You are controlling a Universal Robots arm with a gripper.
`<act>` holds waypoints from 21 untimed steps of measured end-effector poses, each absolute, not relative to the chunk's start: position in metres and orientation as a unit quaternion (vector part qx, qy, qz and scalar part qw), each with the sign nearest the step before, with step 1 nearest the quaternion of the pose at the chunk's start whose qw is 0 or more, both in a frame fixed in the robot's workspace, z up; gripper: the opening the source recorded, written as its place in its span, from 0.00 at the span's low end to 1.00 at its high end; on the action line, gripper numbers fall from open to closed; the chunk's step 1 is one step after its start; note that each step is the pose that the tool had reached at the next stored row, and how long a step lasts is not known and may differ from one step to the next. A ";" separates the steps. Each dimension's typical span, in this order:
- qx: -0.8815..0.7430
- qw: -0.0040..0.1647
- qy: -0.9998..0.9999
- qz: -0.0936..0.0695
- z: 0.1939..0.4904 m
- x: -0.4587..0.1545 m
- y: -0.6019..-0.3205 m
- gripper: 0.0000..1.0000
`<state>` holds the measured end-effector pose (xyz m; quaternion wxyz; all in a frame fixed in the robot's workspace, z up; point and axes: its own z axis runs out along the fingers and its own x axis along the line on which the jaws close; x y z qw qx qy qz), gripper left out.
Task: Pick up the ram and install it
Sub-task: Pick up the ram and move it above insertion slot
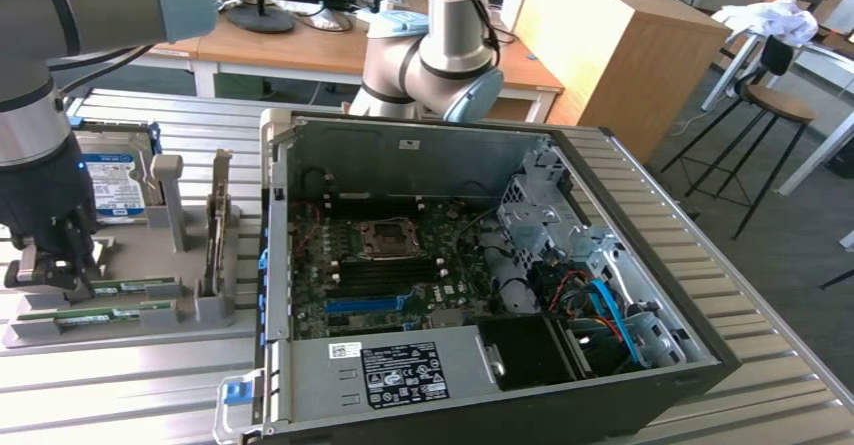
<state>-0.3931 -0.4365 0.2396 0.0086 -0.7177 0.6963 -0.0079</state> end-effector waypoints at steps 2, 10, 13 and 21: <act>-0.718 0.009 0.696 -0.008 0.240 -0.391 -0.437 0.30; -0.718 0.009 0.696 -0.008 0.240 -0.382 -0.437 0.30; -0.718 0.009 0.696 -0.008 0.240 -0.379 -0.437 0.30; -0.718 0.009 0.696 -0.008 0.239 -0.371 -0.437 0.30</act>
